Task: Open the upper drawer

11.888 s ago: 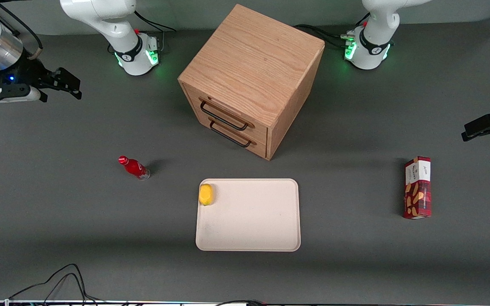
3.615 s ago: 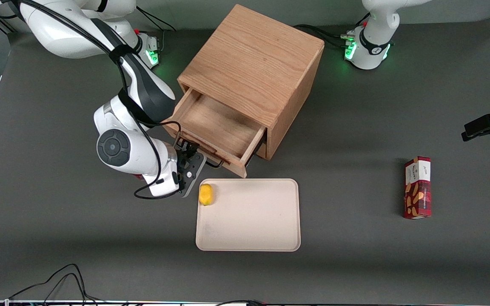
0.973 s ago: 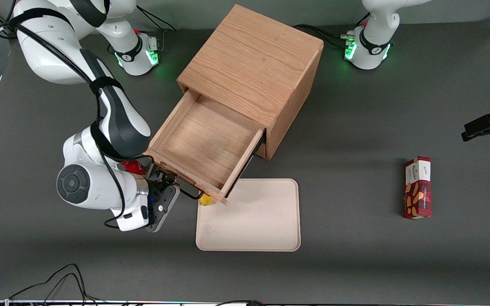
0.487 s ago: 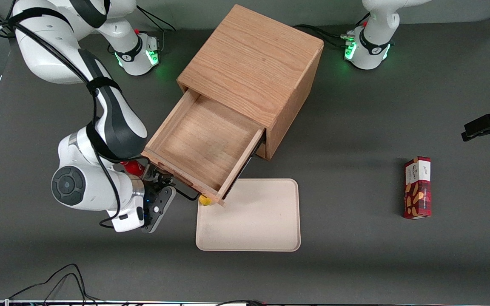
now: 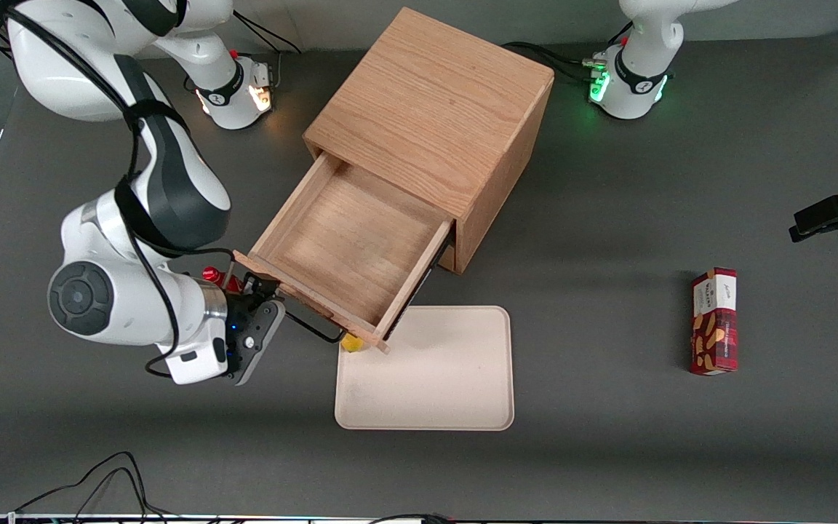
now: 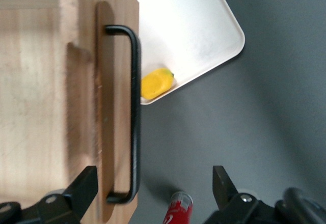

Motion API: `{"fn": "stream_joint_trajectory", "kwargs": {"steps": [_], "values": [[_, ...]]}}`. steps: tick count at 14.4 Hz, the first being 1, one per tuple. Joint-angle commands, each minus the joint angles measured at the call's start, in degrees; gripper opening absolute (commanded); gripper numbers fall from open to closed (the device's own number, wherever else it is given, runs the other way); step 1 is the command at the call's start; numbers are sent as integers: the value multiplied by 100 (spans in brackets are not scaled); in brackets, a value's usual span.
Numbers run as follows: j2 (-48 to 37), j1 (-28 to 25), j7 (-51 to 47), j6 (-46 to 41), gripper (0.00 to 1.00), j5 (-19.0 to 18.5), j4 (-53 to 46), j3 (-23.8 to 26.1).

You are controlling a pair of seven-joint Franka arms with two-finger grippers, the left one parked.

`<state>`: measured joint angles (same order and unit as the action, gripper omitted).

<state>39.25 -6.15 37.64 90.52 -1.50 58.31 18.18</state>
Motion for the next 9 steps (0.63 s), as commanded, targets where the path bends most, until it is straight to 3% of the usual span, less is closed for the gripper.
{"fn": "stream_joint_trajectory", "kwargs": {"steps": [1,3,9], "values": [[-382,8,42,-385,100,36,-3,-69],[-794,34,-203,-604,100,45,127,-104],[-2524,674,-952,-834,100,18,1847,-95]]}}
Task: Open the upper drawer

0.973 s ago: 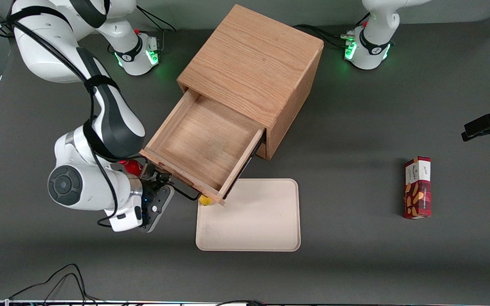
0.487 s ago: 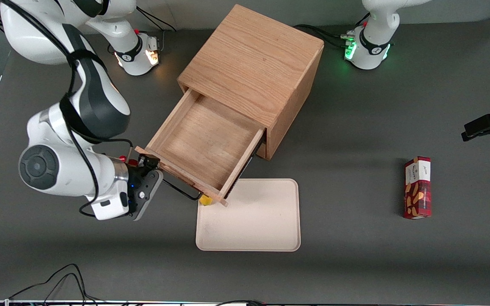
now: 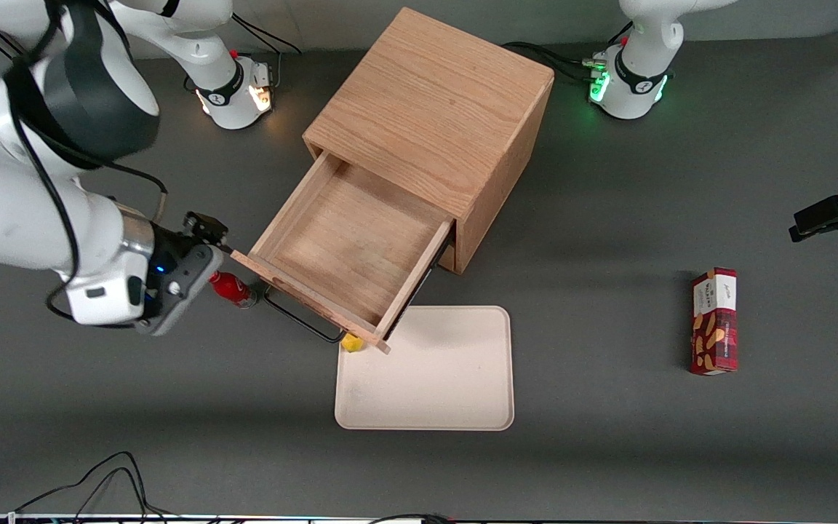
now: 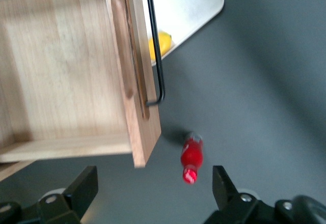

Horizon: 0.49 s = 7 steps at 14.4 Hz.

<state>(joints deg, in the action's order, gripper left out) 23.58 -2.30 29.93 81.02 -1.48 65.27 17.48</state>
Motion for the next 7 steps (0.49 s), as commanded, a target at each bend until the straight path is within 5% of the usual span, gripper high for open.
{"fn": "stream_joint_trajectory", "kwargs": {"steps": [1,4,7], "values": [[-1204,544,-180,124,100,42,1372,36],[-2029,880,-250,89,100,43,2031,37],[-2462,1336,-1301,72,100,52,2594,28]]}}
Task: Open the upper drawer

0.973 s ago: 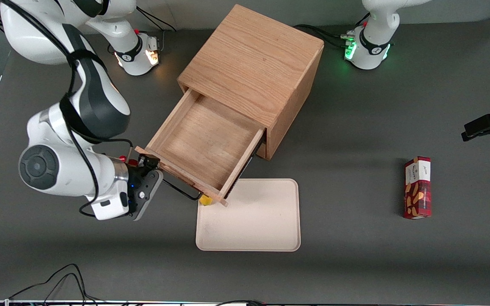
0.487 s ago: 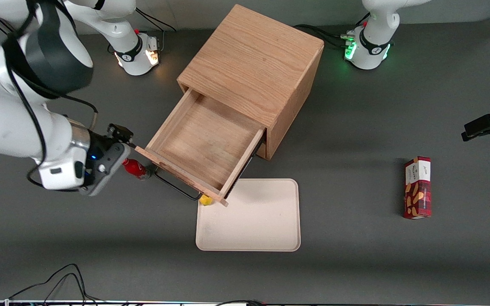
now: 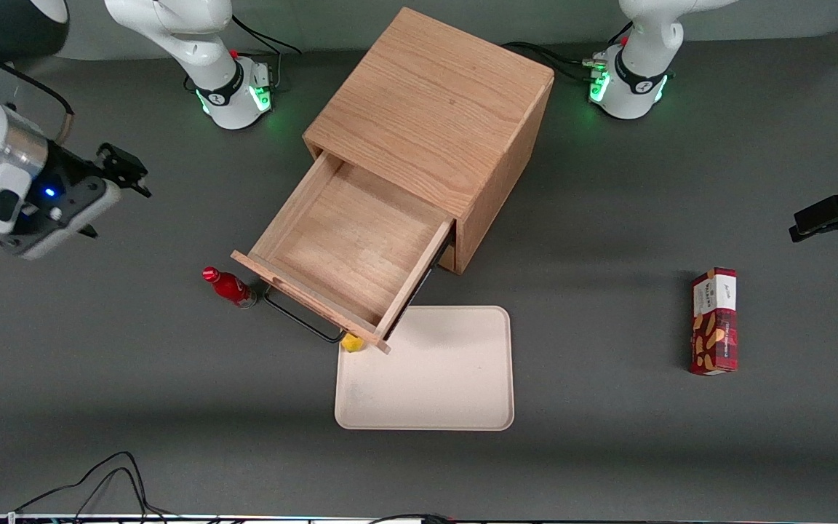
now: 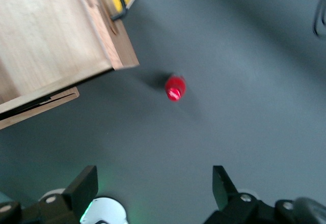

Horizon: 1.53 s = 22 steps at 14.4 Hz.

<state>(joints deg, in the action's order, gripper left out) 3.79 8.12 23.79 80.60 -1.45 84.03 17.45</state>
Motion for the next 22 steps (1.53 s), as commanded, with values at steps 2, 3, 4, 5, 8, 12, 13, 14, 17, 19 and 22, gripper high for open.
{"fn": "stream_joint_trajectory", "kwargs": {"steps": [2,3,4,5,8,12,13,14,17,19,22], "values": [[-659,514,-980,-140,100,49,817,39],[-686,532,-1051,-220,100,49,773,-22],[-713,619,-1330,-290,100,57,668,-57],[-713,794,-1646,-517,100,40,545,-31],[-1028,875,-1966,-309,100,171,824,48],[-1592,832,-1974,-80,100,594,1511,48],[-1566,727,-1983,-54,100,594,1537,31],[-1557,247,-1983,-54,100,559,1563,-178],[-1609,-1632,-2290,-202,100,497,1590,-2055],[-1618,-2007,-2300,-247,100,462,1590,-2412],[-1627,-2008,-2300,-282,100,453,1590,-2413]]}}
